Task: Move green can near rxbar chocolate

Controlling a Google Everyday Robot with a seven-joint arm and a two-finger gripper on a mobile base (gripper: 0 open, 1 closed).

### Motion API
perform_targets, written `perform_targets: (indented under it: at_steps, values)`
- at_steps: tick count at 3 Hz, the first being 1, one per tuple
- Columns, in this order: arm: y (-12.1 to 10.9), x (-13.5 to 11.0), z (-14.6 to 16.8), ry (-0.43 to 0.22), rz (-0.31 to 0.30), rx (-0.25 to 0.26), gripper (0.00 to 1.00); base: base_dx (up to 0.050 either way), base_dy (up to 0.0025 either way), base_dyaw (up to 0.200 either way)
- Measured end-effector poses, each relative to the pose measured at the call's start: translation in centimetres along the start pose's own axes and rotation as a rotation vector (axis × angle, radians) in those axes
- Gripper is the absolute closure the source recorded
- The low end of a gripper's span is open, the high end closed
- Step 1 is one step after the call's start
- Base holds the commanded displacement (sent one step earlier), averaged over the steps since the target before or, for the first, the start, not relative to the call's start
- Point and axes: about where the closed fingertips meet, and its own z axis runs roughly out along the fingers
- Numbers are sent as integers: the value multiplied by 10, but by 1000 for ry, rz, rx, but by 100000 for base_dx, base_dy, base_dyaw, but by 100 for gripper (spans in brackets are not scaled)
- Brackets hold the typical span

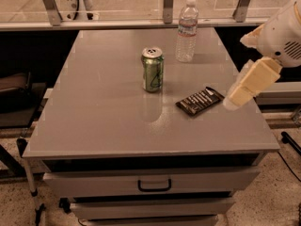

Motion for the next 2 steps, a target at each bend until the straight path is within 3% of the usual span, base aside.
perform_targets:
  at_steps: [1, 2]
  values:
    - [-7, -14, 27, -67, 4, -19, 0, 0, 0, 0]
    - [-14, -26, 57, -94, -11, -60, 0, 0, 0, 0]
